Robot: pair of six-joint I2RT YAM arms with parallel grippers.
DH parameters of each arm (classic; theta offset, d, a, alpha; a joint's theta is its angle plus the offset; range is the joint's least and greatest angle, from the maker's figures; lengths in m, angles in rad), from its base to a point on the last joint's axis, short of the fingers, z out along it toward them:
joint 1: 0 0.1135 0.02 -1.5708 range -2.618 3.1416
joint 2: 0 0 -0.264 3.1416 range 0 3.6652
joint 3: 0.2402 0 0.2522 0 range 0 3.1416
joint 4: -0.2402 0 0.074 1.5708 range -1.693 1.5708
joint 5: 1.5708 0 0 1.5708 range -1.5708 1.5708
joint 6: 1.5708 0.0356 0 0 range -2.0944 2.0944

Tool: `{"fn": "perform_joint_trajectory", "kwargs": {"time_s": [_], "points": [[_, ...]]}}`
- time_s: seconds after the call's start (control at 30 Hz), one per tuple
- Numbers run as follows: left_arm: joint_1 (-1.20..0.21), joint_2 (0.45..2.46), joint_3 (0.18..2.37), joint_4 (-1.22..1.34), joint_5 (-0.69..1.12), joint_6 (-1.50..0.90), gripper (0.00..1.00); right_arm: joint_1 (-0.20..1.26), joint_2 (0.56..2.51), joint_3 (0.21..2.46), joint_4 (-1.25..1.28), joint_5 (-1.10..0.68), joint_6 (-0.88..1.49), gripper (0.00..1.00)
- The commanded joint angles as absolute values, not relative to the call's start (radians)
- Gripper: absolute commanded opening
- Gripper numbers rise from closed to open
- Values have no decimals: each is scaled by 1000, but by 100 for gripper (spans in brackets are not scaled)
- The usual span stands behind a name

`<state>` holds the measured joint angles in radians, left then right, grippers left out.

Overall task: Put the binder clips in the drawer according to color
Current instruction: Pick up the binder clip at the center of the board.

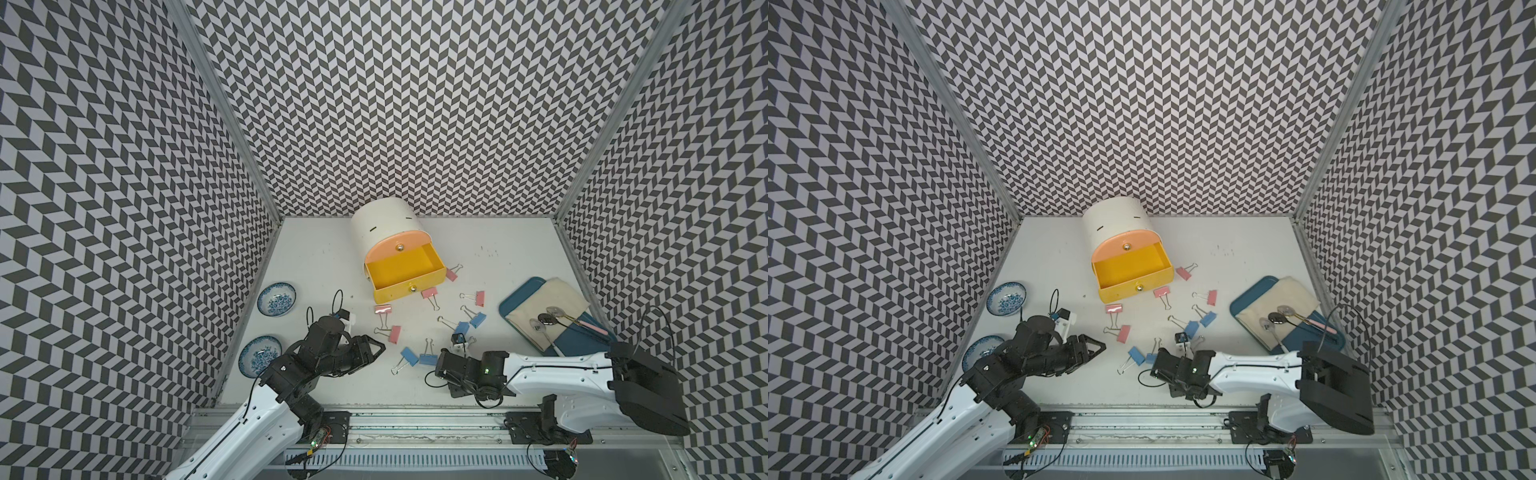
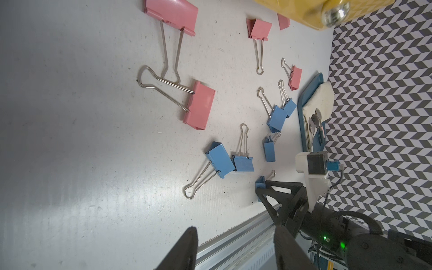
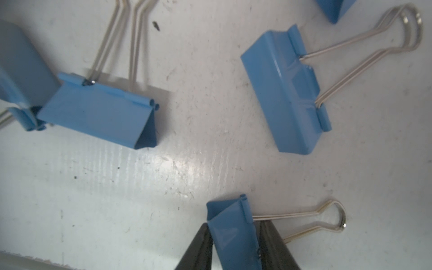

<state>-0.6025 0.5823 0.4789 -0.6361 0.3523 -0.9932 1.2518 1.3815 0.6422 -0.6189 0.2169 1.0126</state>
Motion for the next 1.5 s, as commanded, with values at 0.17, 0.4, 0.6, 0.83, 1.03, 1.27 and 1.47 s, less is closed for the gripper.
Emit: {"fn": "perform_joint_trajectory", "kwargs": {"time_s": [0.17,0.4,0.6,0.83,1.03,1.27,1.47], "points": [[-611,569,498,-619,330,-998,56,1273,1377,644,-618,227,1052,30],[-612,574,524,-627,322,-996,56,1273,1322,673,-671,259,1060,29],[-612,612,579,-626,310,-977,57,1272,1289,742,-756,318,1062,28],[-612,703,713,-626,289,-932,57,1241,1275,919,-838,425,988,28],[-612,795,843,-621,279,-885,58,1141,1278,1095,-839,456,846,28],[-598,904,926,-554,315,-856,58,974,1345,1292,-790,403,663,28],[-541,995,991,-481,397,-836,58,863,1447,1439,-738,325,557,28]]}}
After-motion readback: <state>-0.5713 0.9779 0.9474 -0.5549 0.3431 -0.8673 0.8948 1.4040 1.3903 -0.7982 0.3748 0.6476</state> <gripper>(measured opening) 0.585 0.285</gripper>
